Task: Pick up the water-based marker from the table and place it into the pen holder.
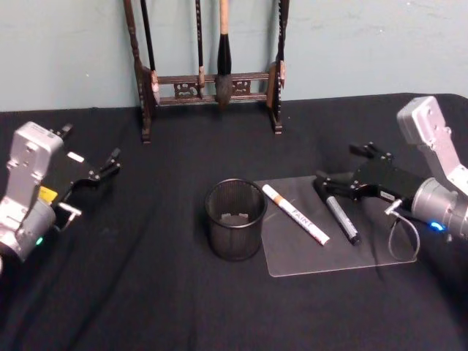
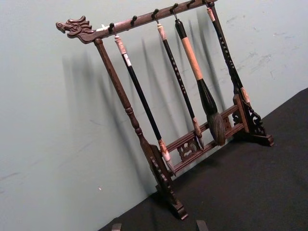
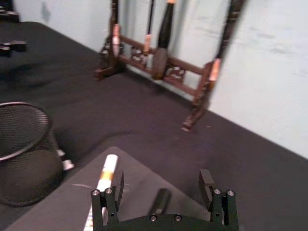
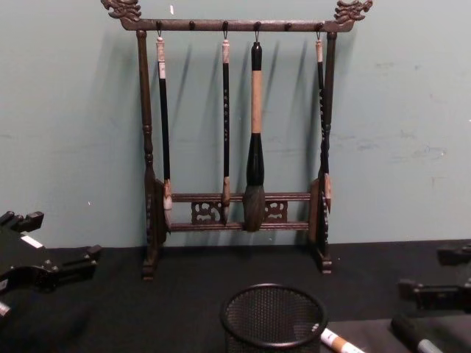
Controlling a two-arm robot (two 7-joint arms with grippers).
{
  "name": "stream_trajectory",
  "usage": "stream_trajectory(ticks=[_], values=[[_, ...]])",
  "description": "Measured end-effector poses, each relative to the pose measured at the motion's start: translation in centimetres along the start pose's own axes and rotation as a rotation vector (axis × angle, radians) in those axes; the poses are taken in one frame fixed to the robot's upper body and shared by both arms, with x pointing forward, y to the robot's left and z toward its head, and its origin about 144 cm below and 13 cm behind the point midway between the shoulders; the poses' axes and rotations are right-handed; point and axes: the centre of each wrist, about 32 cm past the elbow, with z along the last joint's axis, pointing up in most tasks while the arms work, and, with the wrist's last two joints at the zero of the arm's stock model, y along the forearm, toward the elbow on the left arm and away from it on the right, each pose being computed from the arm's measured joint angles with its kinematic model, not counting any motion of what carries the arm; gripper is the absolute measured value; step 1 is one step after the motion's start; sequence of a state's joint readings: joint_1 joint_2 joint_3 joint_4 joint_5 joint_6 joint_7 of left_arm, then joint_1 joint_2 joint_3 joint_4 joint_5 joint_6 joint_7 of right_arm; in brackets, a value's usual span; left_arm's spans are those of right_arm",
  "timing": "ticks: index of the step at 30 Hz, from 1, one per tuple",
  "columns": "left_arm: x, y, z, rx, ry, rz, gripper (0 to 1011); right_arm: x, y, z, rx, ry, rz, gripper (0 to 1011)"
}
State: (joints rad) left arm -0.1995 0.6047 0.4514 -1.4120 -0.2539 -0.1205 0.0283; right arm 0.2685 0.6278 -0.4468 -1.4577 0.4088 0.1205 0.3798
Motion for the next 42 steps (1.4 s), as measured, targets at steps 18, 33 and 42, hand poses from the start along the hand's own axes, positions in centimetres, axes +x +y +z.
stream_trajectory(ticks=[18, 33, 42], values=[[0.0, 0.0, 0.0, 0.000, 0.000, 0.000, 1001, -1.1, 3.2, 1.5, -0.094, 0.015, 0.165, 1000], [0.0, 0.0, 0.0, 0.000, 0.000, 0.000, 1001, -1.6, 5.3, 1.1, -0.170, 0.018, 0.179, 1000], [0.0, 0.0, 0.0, 0.000, 0.000, 0.000, 1001, -1.8, 6.1, 0.9, -0.191, 0.014, 0.202, 1002]])
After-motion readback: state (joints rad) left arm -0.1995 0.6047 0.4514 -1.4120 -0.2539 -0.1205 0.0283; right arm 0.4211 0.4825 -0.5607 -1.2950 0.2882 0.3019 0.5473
